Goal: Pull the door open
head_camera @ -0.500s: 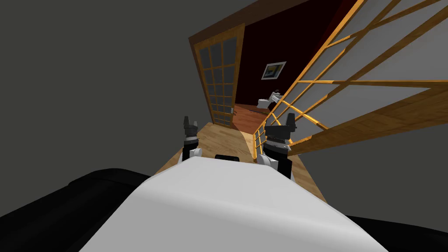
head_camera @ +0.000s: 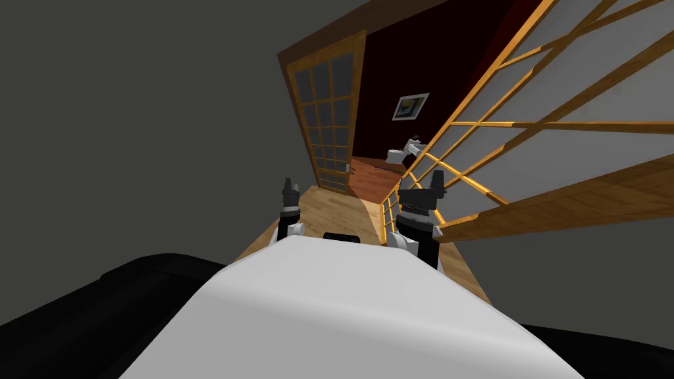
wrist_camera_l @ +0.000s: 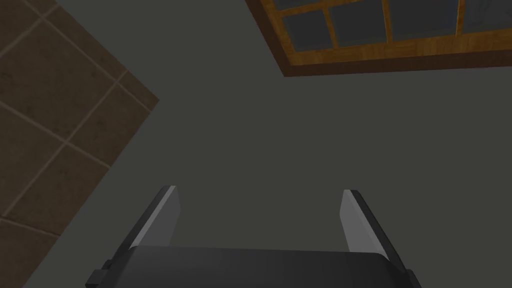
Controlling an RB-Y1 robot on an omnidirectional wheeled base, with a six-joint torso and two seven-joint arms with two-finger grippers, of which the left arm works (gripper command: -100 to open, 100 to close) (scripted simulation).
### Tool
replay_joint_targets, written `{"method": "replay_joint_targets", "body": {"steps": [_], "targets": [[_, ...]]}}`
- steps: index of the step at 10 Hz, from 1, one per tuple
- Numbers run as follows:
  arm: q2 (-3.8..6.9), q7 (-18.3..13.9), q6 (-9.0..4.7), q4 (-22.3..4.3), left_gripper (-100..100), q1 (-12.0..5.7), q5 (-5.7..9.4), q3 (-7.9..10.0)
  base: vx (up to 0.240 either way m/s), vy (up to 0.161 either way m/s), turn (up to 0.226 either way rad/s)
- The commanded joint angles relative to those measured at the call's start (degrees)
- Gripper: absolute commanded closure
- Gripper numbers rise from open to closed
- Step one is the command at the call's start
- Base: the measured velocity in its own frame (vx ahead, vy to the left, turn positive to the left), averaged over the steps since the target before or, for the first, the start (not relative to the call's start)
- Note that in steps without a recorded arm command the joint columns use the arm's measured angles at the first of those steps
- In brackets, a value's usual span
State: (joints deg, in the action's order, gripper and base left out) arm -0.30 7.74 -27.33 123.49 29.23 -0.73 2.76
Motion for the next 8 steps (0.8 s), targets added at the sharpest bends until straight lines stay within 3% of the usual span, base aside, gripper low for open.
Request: {"method": "replay_joint_targets", "body": {"steps": [1,8], "targets": [[0.73,1.71,-0.87,-1.89,-100,-0.32,-0.49,-0.16,0.164,-0.036,-0.022],[3.45,7.84,-3.98,-10.24,-100,-2.54,-2.15,-0.06,0.142,-0.046,-0.021]]}}
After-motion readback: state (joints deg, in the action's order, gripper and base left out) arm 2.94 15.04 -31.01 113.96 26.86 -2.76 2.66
